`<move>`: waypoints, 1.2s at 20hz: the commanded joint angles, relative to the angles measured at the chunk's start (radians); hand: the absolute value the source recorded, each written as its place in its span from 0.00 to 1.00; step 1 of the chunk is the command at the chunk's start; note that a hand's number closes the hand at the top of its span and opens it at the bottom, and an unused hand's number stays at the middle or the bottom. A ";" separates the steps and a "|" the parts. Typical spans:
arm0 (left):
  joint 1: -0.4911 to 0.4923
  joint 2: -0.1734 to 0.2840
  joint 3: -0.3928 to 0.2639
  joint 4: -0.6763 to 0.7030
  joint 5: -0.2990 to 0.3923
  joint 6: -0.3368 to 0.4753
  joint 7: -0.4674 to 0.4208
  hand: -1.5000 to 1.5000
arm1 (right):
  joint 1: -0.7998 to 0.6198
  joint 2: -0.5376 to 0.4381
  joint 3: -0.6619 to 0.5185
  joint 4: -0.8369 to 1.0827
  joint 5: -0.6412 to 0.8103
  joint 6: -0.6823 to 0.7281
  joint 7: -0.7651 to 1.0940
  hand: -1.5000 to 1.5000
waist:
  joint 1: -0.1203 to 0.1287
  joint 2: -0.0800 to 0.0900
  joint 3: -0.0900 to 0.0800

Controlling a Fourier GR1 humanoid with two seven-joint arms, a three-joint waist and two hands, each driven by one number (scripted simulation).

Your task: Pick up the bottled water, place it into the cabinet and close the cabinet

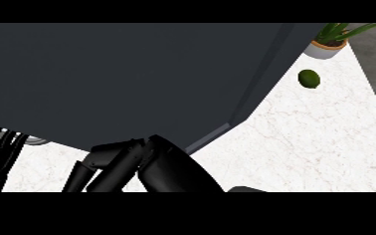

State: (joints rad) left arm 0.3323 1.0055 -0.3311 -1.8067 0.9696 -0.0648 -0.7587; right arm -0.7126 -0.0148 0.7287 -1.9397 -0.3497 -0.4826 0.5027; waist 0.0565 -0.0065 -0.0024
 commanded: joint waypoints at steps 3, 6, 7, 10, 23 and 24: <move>0.077 0.030 0.069 -0.077 0.024 0.014 0.022 0.00 | -0.226 0.014 0.018 0.213 -0.192 -0.095 -0.105 1.00 | -0.003 0.007 0.002; 0.037 0.022 0.075 -0.048 0.028 0.006 0.036 0.00 | -0.261 0.015 -0.066 0.275 -0.319 0.173 -0.051 1.00 | -0.004 0.017 0.002; 0.073 0.009 0.072 -0.045 0.003 -0.013 -0.004 0.00 | -0.245 0.015 -0.048 0.277 -0.343 0.207 -0.057 1.00 | -0.003 0.013 0.002; 0.086 0.007 0.088 -0.078 -0.009 0.014 0.020 0.00 | -0.291 0.015 -0.116 0.349 -0.429 0.288 -0.030 1.00 | -0.019 0.010 0.002; 0.174 -0.025 0.183 -0.142 -0.022 0.007 0.083 0.00 | -0.239 -0.052 -0.320 0.671 -0.285 0.494 -0.242 1.00 | -0.037 0.009 0.002; 0.150 -0.004 0.204 -0.190 0.006 0.012 0.118 0.00 | -0.259 -0.019 -0.315 0.699 -0.244 0.445 -0.267 1.00 | -0.038 0.008 0.003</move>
State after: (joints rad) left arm 0.4991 0.9996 -0.1561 -1.9609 0.9622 -0.0640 -0.6808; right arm -0.9442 -0.0398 0.4524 -1.3310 -0.6629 -0.0203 0.2933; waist 0.0218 0.0010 0.0002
